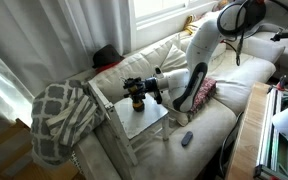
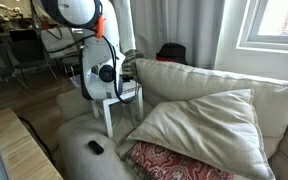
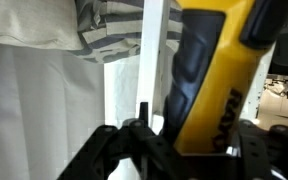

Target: Put the torch upright

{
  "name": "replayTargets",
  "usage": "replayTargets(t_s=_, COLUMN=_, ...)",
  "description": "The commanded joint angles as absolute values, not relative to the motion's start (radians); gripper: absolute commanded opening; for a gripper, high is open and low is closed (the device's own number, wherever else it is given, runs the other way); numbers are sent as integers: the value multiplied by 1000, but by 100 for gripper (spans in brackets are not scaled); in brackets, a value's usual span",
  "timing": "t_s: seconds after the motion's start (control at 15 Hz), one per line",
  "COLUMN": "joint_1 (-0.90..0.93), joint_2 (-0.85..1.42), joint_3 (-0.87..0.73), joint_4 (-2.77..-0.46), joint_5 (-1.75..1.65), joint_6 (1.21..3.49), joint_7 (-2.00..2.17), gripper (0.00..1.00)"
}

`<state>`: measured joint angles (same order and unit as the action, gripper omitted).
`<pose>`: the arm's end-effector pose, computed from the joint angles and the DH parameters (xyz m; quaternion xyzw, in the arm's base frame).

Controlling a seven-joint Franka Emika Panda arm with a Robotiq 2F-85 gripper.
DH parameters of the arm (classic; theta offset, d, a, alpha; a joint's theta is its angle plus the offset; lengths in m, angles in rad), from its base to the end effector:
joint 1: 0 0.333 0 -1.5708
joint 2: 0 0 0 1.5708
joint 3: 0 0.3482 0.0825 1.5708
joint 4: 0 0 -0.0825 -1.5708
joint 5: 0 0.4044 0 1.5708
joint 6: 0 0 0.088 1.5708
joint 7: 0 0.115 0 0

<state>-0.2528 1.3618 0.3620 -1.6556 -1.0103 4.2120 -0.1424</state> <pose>0.6004 0.1364 0.0370 -0.6759 -0.3273 -0.6122 0.2473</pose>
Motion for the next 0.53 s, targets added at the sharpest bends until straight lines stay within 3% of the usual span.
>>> replayTargets(t_s=0.0, joint_1=-163, joint_2=1320, joint_3=240, joint_4=-1623, joint_5=-967, joint_6=4257, joint_7=-32, gripper=97)
replayTargets(t_s=0.07, joint_1=-194, joint_2=1323, joint_3=254, joint_4=-1627, joint_5=-1007, joint_6=4217, joint_7=-25, gripper=100)
replayTargets(t_s=0.13, joint_1=-172, joint_2=1310, joint_3=218, joint_4=-1624, joint_5=-1016, joint_6=4225, joint_7=21, gripper=66)
replayTargets(t_s=0.27, joint_1=-164, joint_2=1304, joint_3=184, joint_4=-1623, joint_5=-1049, joint_6=4230, joint_7=77, gripper=66)
replayTargets(t_s=0.47, joint_1=-166, joint_2=1303, joint_3=158, joint_4=-1616, joint_5=-1104, joint_6=4230, joint_7=142, gripper=42)
